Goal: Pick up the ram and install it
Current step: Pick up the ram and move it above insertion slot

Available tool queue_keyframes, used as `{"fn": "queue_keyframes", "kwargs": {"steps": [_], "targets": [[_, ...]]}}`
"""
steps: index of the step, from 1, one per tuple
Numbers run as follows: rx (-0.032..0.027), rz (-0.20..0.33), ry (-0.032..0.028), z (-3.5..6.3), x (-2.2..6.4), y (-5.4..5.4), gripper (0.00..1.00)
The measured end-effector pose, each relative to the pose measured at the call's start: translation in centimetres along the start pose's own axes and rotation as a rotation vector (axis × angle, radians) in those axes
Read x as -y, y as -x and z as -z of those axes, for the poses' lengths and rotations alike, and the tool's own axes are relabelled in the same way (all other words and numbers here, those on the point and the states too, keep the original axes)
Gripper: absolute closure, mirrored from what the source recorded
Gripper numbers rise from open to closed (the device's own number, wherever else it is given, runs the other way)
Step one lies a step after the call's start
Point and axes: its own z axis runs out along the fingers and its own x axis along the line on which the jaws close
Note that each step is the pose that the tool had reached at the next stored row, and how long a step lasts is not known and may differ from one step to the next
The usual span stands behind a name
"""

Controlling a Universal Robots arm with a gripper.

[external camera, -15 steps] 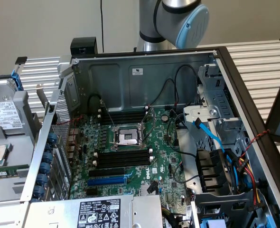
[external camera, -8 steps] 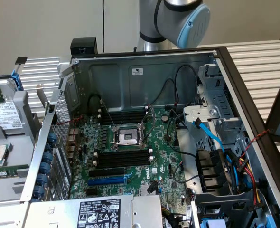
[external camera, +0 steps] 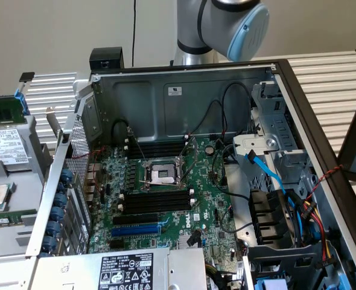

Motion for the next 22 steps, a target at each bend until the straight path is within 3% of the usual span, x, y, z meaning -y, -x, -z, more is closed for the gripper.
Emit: {"fn": "queue_keyframes", "kwargs": {"steps": [8,22], "targets": [[-0.0001,0.001,0.0066,0.23,3.65,-0.2,0.88],[0.0,0.001,0.0084,0.19,10.0,-0.1,0.88]]}}
